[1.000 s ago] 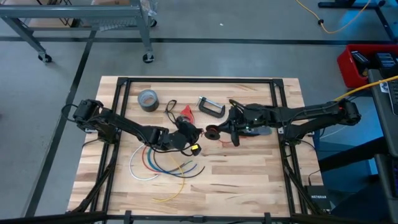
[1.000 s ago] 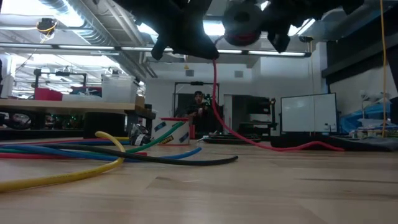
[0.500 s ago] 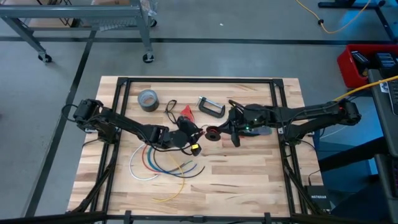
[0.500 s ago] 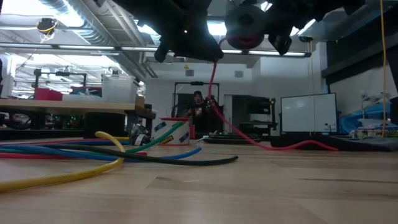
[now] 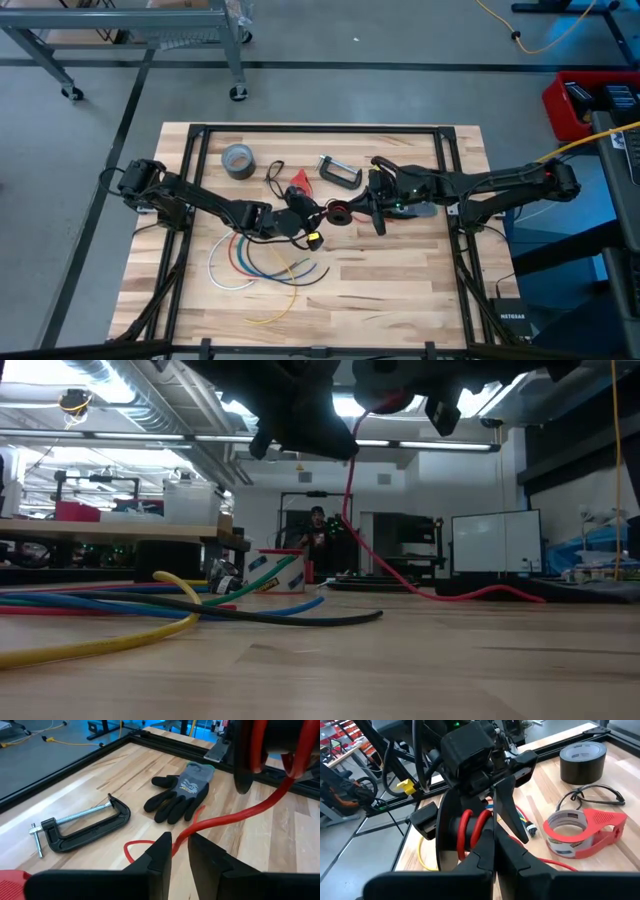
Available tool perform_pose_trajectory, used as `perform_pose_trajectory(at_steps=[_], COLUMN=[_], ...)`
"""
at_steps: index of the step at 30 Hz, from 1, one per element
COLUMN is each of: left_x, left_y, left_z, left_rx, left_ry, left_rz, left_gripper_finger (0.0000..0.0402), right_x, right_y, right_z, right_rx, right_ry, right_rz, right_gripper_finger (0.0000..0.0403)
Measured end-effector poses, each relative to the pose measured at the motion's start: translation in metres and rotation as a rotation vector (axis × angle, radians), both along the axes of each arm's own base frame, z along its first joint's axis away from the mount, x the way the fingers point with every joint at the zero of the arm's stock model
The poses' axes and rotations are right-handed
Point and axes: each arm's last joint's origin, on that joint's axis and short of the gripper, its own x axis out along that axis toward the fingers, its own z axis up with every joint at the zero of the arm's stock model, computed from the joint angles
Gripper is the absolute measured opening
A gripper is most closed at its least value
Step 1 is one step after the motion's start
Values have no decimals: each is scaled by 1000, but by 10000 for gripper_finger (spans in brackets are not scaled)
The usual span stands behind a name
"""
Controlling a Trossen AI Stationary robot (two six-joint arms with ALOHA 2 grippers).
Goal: Coil cords
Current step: Coil the orange wire on the spool
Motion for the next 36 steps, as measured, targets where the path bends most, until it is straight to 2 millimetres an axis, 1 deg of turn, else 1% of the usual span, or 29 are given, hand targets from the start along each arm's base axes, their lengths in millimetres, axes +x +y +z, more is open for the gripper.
perform_pose_trajectory(at_steps=[4, 10, 17, 21, 25, 32, 36], left_x=[0, 4, 16, 18, 18, 16, 13], left_y=[0, -1, -4, -5, -10, -27, -39], left_z=[0, -1, -19, -27, -30, -36, -36], left_rx=[1, 1, 1, -17, -50, -113, -171], left_ry=[-3, -28, -54, -46, -57, -71, -96], left_rz=[-1, -4, -7, -1, 2, -11, -18], left_gripper_finger=[49, 45, 45, 45, 45, 45, 45], right_x=[0, 2, 3, 3, 3, 4, 2], right_y=[0, 0, 0, 0, 0, -2, -8], right_z=[1, 8, 12, 12, 13, 17, 19], right_rx=[0, 2, 3, 2, -2, -34, -53], right_ry=[-10, -92, -126, -127, -139, -185, -190], right_rz=[0, 0, 1, -5, -11, -20, -84], right_gripper_finger=[5, 5, 5, 5, 5, 5, 5])
